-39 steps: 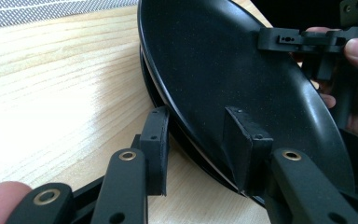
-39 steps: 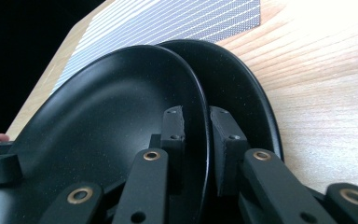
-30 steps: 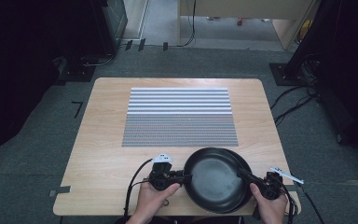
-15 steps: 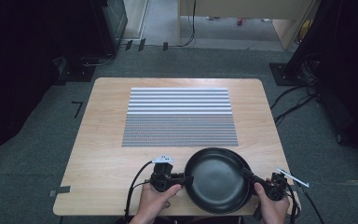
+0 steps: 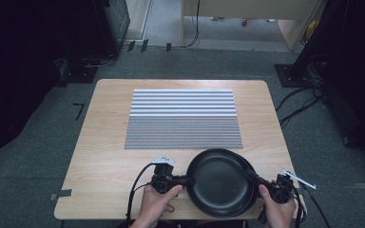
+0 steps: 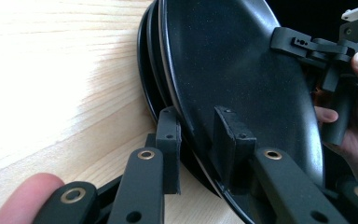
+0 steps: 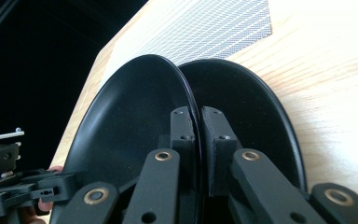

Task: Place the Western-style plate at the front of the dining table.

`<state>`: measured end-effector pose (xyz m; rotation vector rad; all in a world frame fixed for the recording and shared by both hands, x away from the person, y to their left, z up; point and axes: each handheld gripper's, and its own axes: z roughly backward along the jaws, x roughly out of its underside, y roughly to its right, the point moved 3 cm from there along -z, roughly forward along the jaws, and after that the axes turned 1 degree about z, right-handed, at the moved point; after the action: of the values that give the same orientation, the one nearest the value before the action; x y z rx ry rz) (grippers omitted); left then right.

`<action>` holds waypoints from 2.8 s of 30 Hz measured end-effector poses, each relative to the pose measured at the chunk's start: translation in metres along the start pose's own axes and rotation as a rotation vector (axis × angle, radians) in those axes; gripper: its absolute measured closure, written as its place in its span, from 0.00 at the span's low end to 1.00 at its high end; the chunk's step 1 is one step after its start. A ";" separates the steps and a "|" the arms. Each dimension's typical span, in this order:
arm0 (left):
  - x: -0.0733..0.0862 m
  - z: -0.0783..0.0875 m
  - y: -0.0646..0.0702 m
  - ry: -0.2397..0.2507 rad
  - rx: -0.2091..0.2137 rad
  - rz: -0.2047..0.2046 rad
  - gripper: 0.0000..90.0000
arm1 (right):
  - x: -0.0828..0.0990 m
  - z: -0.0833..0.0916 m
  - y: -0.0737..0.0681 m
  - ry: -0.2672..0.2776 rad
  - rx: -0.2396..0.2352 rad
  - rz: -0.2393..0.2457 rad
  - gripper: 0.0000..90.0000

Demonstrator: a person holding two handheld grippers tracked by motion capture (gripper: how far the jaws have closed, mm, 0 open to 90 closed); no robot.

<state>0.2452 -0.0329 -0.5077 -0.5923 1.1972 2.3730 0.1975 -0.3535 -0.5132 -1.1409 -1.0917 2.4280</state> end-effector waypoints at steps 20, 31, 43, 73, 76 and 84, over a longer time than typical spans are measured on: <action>-0.013 0.015 -0.005 0.021 -0.002 0.027 0.82 | -0.013 -0.014 -0.018 -0.007 -0.015 0.016 0.94; -0.036 0.031 -0.012 0.062 -0.001 0.045 0.83 | -0.036 -0.030 -0.037 -0.013 -0.027 0.043 0.94; -0.065 0.049 -0.034 0.095 -0.014 0.094 0.84 | -0.064 -0.067 -0.058 -0.038 -0.052 0.058 0.93; -0.134 0.053 -0.089 0.151 -0.087 0.199 0.85 | -0.117 -0.157 -0.070 -0.060 -0.019 0.055 0.92; -0.139 0.051 -0.097 0.144 -0.094 0.212 0.85 | -0.119 -0.165 -0.068 -0.067 -0.010 0.043 0.92; -0.153 0.046 -0.114 0.142 -0.136 0.240 0.85 | -0.120 -0.191 -0.060 -0.074 0.005 -0.015 0.91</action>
<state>0.4242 0.0407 -0.4737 -0.7063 1.2335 2.6698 0.4139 -0.2715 -0.4823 -1.0455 -1.1115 2.4778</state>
